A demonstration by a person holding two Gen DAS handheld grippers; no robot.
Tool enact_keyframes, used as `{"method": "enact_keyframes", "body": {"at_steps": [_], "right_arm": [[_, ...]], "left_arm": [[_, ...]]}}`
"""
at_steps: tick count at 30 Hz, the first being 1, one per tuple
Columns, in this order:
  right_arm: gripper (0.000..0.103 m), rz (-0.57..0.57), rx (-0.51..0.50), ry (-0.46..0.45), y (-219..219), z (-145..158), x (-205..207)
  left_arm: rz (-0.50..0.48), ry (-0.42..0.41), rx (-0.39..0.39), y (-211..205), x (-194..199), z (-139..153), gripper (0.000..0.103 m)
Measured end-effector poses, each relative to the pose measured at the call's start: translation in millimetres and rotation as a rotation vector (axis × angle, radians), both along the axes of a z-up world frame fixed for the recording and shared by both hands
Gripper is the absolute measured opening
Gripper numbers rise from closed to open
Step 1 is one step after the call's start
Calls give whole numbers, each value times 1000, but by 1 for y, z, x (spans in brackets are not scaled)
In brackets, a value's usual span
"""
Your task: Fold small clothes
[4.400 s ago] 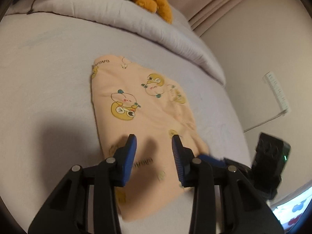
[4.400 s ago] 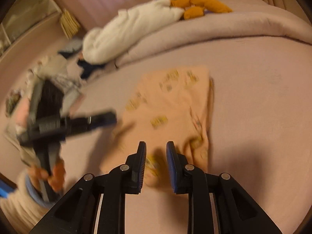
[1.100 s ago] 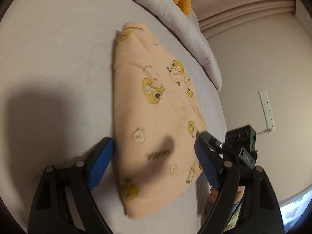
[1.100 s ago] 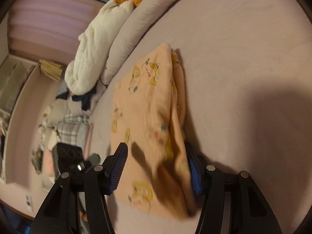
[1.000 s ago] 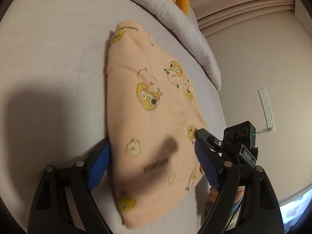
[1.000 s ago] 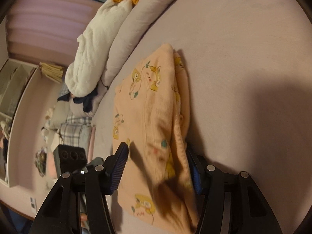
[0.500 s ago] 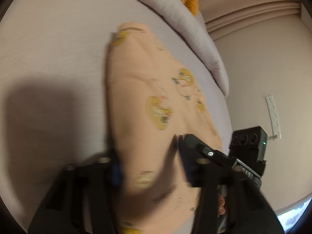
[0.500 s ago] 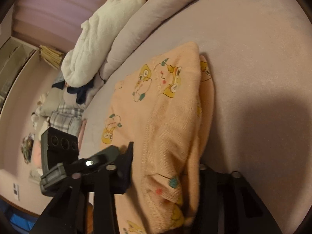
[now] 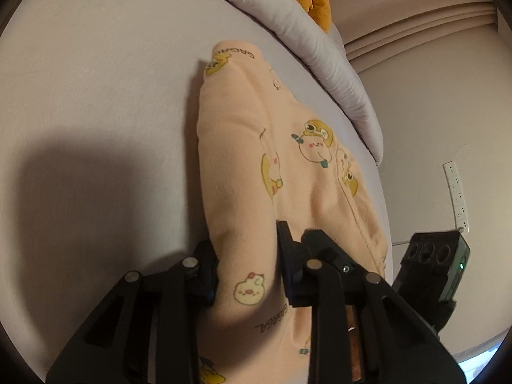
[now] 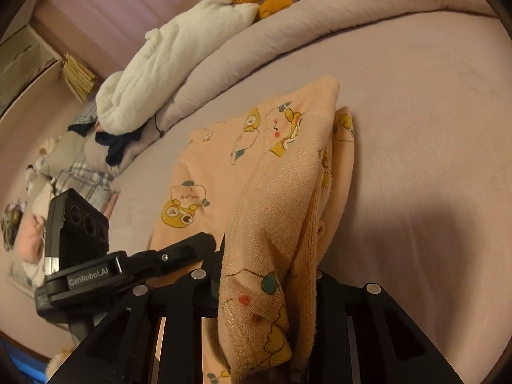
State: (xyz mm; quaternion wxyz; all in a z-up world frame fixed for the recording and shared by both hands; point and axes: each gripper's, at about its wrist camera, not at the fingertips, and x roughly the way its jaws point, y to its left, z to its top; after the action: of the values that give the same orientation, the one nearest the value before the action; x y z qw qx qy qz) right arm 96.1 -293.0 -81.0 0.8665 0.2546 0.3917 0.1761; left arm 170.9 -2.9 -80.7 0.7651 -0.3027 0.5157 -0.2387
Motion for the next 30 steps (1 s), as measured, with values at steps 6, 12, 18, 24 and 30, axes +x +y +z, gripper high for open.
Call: {"method": "enact_keyframes", "body": {"at_steps": [6,12,18,24,30], "right_arm": [[27,49,-73,-75,20,25,-30],[27,81,-29,-29,25,25,-56],[27,106,-4,-58,38,34,-98],[27,133,-44,-100,61,45,-133],[27,156,-22,-100,75,47,-155]], "left_arm": [[-21,-28,10,-3,-32,15,27],[-7,11,-16,7,-70,16,27],[11,-43,-2,17,-123,33,27],[35,-67,24,26,-171,44,27],[50,-79,55,38,-207,50,27]]}}
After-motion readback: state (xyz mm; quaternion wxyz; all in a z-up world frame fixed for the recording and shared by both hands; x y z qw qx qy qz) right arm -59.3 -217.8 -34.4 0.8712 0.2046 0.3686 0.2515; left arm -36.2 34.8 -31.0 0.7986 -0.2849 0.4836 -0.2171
